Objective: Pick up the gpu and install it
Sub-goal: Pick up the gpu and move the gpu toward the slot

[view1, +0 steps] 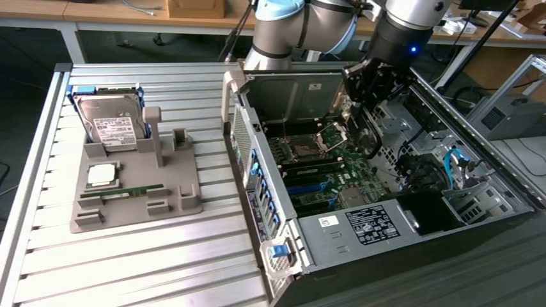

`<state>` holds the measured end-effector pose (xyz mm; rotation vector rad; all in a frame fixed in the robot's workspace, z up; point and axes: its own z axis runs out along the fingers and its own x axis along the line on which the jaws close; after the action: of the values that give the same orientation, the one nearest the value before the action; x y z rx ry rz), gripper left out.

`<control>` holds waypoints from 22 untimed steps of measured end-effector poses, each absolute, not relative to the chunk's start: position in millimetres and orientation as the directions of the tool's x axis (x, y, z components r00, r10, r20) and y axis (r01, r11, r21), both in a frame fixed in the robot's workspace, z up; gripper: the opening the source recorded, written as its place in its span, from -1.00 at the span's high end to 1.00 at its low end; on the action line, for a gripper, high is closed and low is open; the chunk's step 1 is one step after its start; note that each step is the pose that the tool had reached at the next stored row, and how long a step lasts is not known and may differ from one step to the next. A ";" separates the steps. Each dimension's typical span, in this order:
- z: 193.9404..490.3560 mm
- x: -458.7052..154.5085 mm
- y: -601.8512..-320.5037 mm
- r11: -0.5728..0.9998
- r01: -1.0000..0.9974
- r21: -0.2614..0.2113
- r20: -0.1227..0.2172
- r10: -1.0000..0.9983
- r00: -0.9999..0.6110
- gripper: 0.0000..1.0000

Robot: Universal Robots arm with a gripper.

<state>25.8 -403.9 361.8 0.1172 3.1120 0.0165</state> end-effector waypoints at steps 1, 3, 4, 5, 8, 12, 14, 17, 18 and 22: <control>361.2 25.8 -403.9 0.997 0.075 0.012 -0.027 0.075 -0.997 0.45; 360.3 25.8 -403.9 0.997 0.075 0.012 -0.027 0.075 -0.997 0.45; 359.8 25.8 -403.9 0.997 0.075 0.012 -0.027 0.075 -0.997 0.45; 359.3 25.8 -403.9 0.997 0.075 0.012 -0.027 0.075 -0.997 0.45; 357.3 25.8 -403.9 0.997 0.075 0.012 -0.027 0.075 -0.997 0.45; 355.1 25.8 -403.9 0.997 0.075 0.012 -0.027 0.075 -0.997 0.45; 354.4 25.8 -403.9 0.997 0.075 0.012 -0.027 0.075 -0.997 0.45; 354.0 25.8 -403.9 0.997 0.075 0.011 -0.027 0.075 -0.997 0.45; 353.9 25.8 -403.9 0.997 0.075 0.012 -0.027 0.075 -0.997 0.45; 353.9 25.8 -403.9 0.997 0.075 0.012 -0.027 0.075 -0.997 0.45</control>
<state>25.8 -403.9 353.9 0.1173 3.1120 0.0164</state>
